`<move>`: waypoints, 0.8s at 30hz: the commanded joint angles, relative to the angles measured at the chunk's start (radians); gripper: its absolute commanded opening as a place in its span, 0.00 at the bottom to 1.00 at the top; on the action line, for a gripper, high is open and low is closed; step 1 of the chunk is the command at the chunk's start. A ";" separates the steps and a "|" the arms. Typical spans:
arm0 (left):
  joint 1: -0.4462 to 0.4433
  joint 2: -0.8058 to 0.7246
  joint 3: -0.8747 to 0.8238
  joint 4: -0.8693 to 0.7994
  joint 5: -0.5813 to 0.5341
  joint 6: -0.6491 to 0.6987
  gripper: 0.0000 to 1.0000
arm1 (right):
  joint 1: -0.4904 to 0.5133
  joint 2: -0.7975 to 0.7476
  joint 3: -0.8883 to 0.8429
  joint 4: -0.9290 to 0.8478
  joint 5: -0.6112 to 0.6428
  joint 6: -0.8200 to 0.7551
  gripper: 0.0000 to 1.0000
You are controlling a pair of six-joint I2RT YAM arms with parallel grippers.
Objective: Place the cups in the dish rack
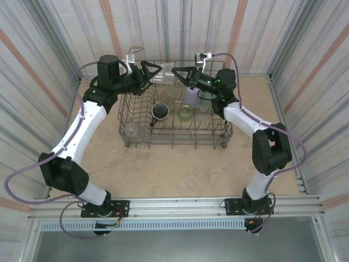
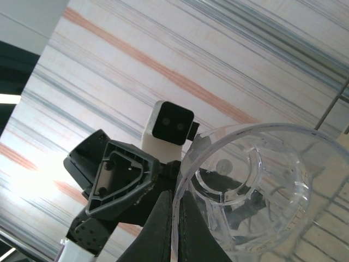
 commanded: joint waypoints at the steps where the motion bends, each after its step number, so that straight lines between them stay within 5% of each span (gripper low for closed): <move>1: -0.006 -0.015 -0.026 0.035 -0.008 -0.023 0.99 | 0.009 0.009 -0.011 0.130 0.029 0.058 0.00; 15: -0.007 -0.046 -0.066 0.061 -0.025 -0.033 0.96 | 0.044 -0.007 -0.039 0.131 0.023 0.059 0.00; 24: -0.007 -0.064 -0.084 0.086 -0.025 -0.049 0.59 | 0.063 -0.021 -0.062 0.119 0.038 0.053 0.00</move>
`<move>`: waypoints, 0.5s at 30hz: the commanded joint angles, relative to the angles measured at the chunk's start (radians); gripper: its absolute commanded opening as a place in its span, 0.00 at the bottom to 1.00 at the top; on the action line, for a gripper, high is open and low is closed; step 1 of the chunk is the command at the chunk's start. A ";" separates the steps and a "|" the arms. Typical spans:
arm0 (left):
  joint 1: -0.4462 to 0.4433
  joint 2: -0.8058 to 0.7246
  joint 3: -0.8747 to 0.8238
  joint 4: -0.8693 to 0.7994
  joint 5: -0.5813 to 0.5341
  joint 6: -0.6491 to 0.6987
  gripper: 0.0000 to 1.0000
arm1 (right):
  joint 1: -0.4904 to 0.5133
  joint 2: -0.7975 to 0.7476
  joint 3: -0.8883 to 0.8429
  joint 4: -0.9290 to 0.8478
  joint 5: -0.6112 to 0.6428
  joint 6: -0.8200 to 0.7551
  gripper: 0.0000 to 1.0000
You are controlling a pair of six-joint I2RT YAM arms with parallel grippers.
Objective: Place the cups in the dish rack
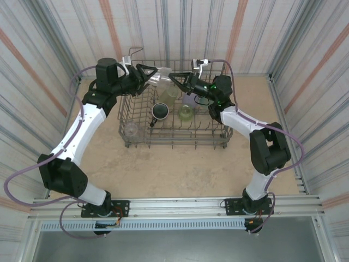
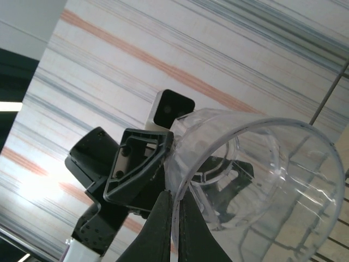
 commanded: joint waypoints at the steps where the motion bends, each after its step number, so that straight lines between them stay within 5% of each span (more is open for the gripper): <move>1: -0.019 -0.037 -0.015 0.013 0.015 0.029 0.53 | 0.023 -0.024 0.014 0.037 0.007 0.009 0.00; 5: -0.020 -0.047 -0.014 0.010 0.011 0.046 0.31 | 0.026 -0.025 0.021 0.024 0.011 0.011 0.00; 8: -0.018 -0.048 -0.003 -0.006 0.003 0.066 0.18 | 0.027 -0.027 0.027 0.004 0.009 0.006 0.27; 15: -0.005 -0.036 0.084 -0.140 -0.048 0.196 0.13 | 0.010 -0.100 0.003 -0.205 -0.009 -0.122 0.51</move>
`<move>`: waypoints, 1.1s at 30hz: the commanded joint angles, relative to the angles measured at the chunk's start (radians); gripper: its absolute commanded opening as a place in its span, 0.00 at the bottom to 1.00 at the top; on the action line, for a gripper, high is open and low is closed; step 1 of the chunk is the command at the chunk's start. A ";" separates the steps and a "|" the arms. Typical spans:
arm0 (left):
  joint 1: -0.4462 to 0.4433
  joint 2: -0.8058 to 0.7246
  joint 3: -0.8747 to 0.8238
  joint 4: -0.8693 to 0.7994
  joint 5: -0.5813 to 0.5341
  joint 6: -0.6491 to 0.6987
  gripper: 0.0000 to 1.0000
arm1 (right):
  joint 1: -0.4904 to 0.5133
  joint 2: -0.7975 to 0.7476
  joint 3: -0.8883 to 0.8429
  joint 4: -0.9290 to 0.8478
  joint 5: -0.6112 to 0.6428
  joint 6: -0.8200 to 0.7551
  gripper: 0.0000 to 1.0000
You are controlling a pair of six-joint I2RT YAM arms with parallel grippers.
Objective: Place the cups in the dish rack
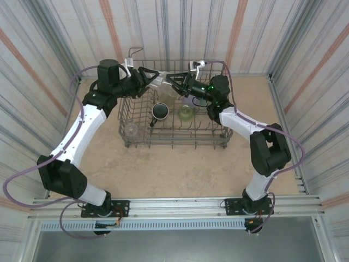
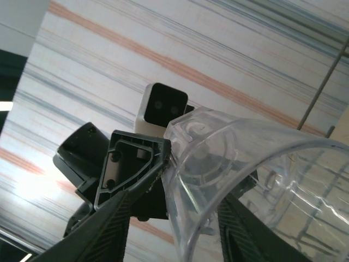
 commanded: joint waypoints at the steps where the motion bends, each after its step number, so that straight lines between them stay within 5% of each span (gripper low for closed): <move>1: 0.009 -0.025 0.086 -0.082 -0.048 0.129 0.12 | -0.013 -0.090 -0.007 -0.135 -0.007 -0.110 0.53; 15: 0.014 0.063 0.288 -0.414 -0.309 0.520 0.12 | -0.113 -0.359 -0.178 -0.540 0.026 -0.384 0.65; 28: -0.037 0.138 0.243 -0.443 -0.555 0.775 0.05 | -0.165 -0.561 -0.251 -0.833 0.086 -0.568 0.91; 33: -0.092 0.163 0.230 -0.442 -0.696 0.876 0.03 | -0.179 -0.608 -0.287 -0.878 0.095 -0.595 0.91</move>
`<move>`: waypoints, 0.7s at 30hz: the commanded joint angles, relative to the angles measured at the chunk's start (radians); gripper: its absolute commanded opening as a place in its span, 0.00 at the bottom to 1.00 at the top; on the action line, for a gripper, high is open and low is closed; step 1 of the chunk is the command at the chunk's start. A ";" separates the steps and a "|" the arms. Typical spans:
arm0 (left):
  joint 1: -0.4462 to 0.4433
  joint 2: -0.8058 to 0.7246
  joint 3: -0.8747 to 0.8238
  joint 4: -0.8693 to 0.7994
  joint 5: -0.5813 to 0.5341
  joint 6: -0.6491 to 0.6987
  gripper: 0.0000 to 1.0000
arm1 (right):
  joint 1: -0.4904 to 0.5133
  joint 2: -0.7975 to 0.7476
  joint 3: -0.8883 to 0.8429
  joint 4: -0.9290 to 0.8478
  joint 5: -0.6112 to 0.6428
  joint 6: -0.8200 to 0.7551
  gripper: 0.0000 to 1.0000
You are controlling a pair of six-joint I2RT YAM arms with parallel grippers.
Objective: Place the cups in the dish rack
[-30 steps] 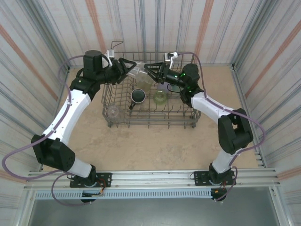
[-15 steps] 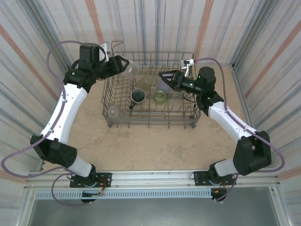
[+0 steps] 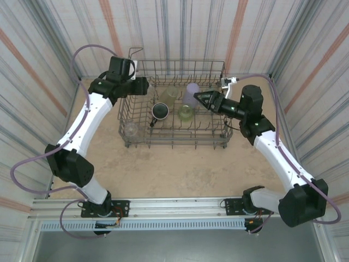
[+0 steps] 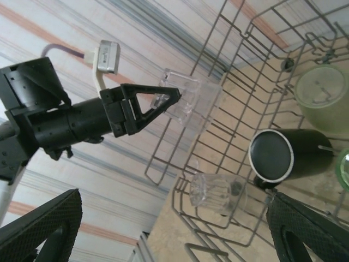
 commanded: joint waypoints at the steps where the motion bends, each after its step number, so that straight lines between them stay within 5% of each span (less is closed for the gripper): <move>1: -0.039 0.017 -0.013 0.006 -0.149 0.118 0.03 | -0.015 -0.041 -0.034 -0.074 0.021 -0.058 0.91; 13: -0.071 0.061 -0.093 0.040 -0.316 0.169 0.01 | -0.040 -0.087 -0.080 -0.096 0.034 -0.063 0.92; 21: -0.073 0.085 -0.138 0.053 -0.334 0.165 0.00 | -0.044 -0.101 -0.088 -0.104 0.052 -0.066 0.92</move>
